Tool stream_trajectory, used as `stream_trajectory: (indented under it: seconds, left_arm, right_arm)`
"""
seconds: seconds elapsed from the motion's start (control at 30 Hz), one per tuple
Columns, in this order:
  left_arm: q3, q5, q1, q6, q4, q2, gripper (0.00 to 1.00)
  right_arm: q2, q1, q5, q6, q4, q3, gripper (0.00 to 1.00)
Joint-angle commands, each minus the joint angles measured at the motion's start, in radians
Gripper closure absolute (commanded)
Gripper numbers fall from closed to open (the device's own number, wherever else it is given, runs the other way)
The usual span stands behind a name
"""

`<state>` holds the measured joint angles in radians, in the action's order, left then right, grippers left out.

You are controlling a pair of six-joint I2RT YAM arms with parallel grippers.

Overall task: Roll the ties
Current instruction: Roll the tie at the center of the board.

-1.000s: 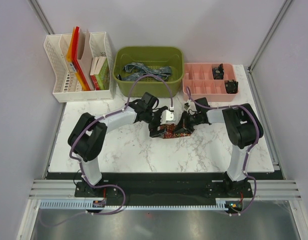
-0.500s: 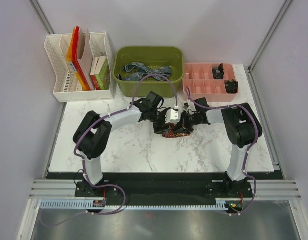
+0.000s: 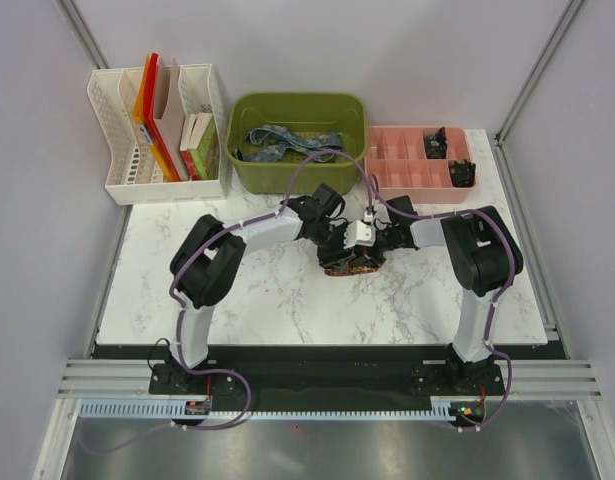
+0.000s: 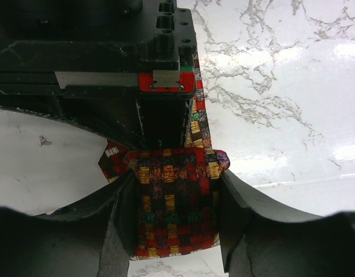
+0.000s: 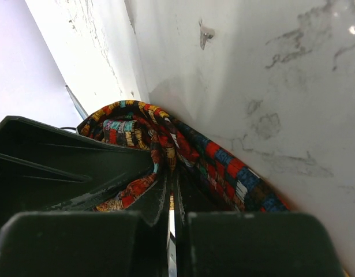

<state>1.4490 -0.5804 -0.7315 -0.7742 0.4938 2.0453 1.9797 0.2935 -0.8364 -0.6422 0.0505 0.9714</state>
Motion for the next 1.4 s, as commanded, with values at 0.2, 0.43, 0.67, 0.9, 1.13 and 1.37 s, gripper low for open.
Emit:
stream_trajectory:
  seconds: [0.2,0.43,0.67,0.9,1.13,1.37]
  left_arm:
    - [0.047,0.122,-0.019,0.007,0.11,0.104,0.57]
    - [0.093,0.156,-0.023,0.0,0.153,0.145,0.64]
    - [0.119,0.163,-0.026,-0.007,0.175,0.165,0.66]
    - [0.134,0.162,-0.028,-0.011,0.189,0.179,0.66]
    - [0.143,0.156,-0.028,-0.013,0.2,0.184,0.65]
    - [0.149,0.152,-0.028,-0.017,0.212,0.188,0.65]
  right_arm:
    - [-0.021,-0.011,0.008,0.105,0.133,0.035,0.82]
    - [-0.053,-0.063,-0.055,0.193,0.256,0.069,0.56]
    - [-0.102,-0.096,-0.072,0.211,0.276,0.052,0.57]
    - [-0.145,-0.099,-0.112,0.15,0.178,0.027,0.5]
    - [-0.136,-0.097,-0.125,0.111,0.13,0.007,0.47]
    - [-0.157,-0.099,-0.159,0.073,0.083,-0.007,0.43]
